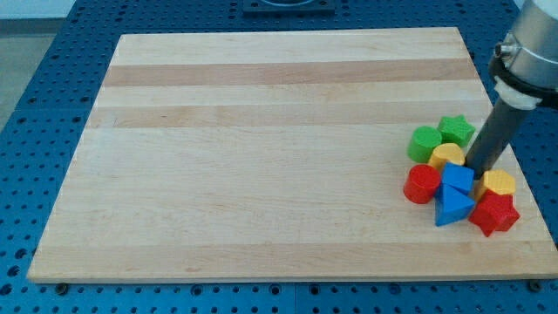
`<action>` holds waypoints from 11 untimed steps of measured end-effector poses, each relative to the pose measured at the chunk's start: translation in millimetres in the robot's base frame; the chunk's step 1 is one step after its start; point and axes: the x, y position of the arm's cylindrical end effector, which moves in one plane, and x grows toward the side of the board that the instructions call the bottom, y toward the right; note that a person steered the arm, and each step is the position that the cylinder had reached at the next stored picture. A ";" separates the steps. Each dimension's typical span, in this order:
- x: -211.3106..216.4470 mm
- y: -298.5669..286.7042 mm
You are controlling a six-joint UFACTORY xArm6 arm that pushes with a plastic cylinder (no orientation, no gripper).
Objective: Place the yellow hexagon towards the right side of the yellow heart
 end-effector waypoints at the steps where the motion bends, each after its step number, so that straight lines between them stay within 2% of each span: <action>1: 4.5 -14.5; 3: -1.3 3.2; 4: -26.8 58.8; 5: -22.2 82.4; 7: 72.2 79.1; 11: 39.2 42.1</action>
